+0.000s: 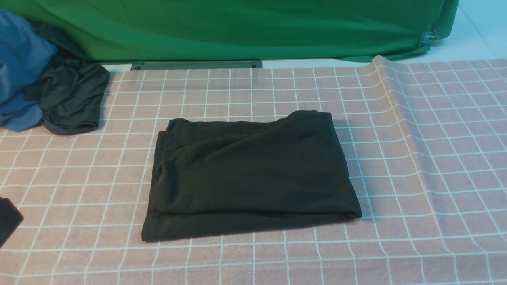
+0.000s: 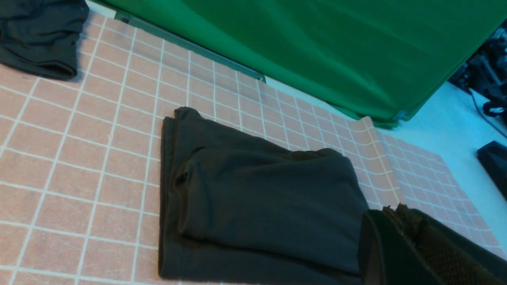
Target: Fold a long-sleeved shirt over a pink coffee tablecloth.
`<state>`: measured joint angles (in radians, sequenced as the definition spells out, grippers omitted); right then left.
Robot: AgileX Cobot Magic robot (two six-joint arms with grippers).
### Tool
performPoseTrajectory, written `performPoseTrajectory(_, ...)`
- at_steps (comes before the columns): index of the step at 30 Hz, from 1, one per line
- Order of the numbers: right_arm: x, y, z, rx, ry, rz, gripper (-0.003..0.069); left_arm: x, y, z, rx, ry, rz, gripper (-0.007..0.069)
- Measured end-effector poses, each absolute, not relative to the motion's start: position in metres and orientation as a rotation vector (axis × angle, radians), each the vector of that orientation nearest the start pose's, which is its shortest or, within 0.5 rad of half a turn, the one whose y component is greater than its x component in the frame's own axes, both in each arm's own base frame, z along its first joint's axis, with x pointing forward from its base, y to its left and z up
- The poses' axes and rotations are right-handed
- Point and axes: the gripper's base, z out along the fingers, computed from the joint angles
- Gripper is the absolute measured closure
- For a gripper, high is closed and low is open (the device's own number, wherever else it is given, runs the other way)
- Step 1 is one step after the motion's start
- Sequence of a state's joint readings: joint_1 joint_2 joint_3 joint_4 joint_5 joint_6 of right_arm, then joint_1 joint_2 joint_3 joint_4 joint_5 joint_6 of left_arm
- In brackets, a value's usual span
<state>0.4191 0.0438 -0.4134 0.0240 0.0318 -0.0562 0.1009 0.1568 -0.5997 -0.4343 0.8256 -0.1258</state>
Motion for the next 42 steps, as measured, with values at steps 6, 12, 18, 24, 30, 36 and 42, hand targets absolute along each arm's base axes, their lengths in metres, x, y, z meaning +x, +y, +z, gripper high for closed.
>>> performPoseTrajectory(6,0.018,0.008,0.337,-0.271,1.174,0.341,0.0601,0.017,-0.027,0.33,-0.253,1.808,-0.513,0.0611)
performPoseTrajectory(12,0.018,0.008,0.336,-0.274,1.188,0.34,0.0582,0.017,-0.027,0.33,-0.253,1.809,-0.512,0.0611)
performPoseTrajectory(18,0.018,0.008,0.336,-0.274,1.188,0.34,0.0568,0.017,-0.027,0.329,-0.252,1.809,-0.511,0.0611)
performPoseTrajectory(24,0.018,0.008,0.336,-0.273,1.188,0.342,0.0568,0.023,-0.022,0.326,-0.215,1.757,-0.429,0.0611)
performPoseTrajectory(30,0.018,0.008,0.336,-0.272,1.188,0.343,0.0563,0.052,-0.002,0.281,-0.326,1.578,-0.28,0.0611)
performPoseTrajectory(36,0.018,0.008,0.336,-0.27,1.189,0.347,0.0552,0.055,0.003,0.218,-0.33,1.629,-0.196,0.0611)
performPoseTrajectory(42,0.018,0.008,0.336,-0.268,1.19,0.349,0.0543,0.055,0.001,0.188,-0.272,1.729,-0.194,0.0611)
